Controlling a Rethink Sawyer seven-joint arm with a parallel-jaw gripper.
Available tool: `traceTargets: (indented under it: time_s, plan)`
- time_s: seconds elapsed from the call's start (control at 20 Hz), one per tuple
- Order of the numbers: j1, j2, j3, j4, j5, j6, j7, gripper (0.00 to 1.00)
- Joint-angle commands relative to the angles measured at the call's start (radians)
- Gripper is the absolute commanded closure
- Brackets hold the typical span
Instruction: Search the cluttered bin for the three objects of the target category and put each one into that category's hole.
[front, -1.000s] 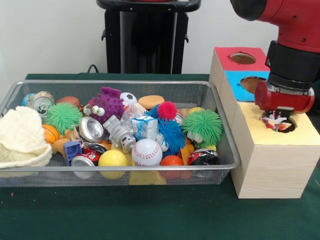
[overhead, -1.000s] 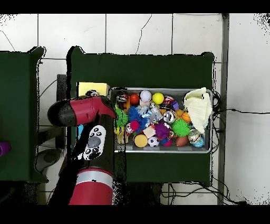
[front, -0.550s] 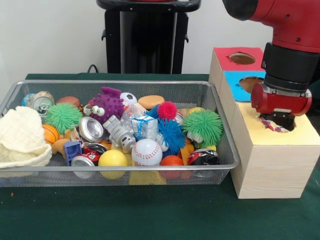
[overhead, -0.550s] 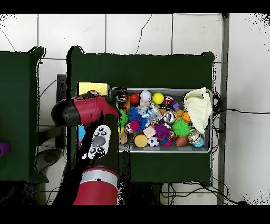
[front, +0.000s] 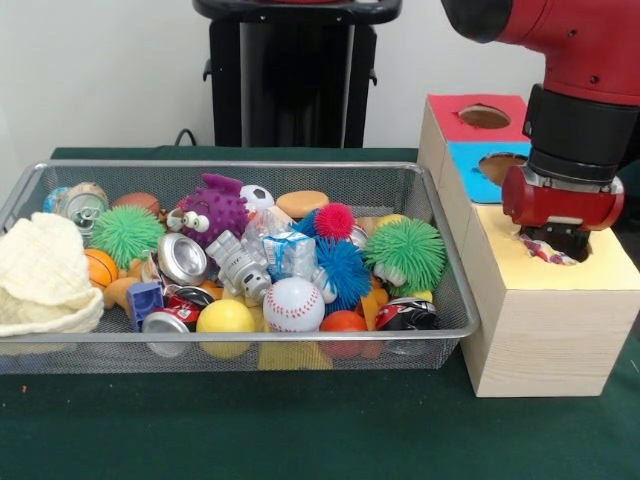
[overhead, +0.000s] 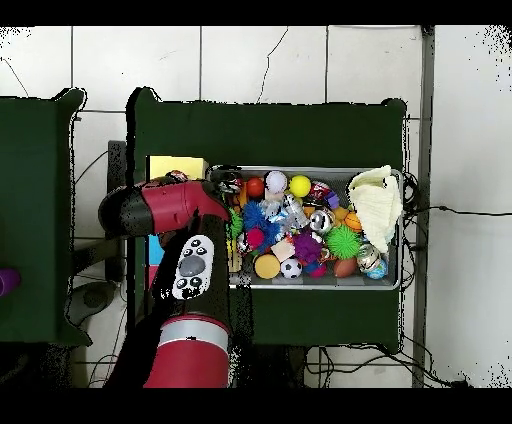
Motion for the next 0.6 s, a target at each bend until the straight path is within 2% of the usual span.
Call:
traceTargets:
  time_s: [0.05, 0.2, 0.35, 0.55, 0.6]
  plan:
    - [-0.037, 0.011, 0.113, 0.065, -0.002, 0.271, -0.018, 0.0]
    - [-0.054, -0.008, 0.113, -0.007, -0.003, 0.4, -0.047, 0.0]
    - [-0.076, -0.02, 0.117, -0.143, -0.011, 0.57, -0.096, 0.0]
    - [-0.1, -0.016, 0.127, -0.275, -0.039, 0.727, -0.148, 0.0]
    - [-0.103, -0.015, 0.13, -0.284, -0.042, 0.737, -0.149, 0.0]
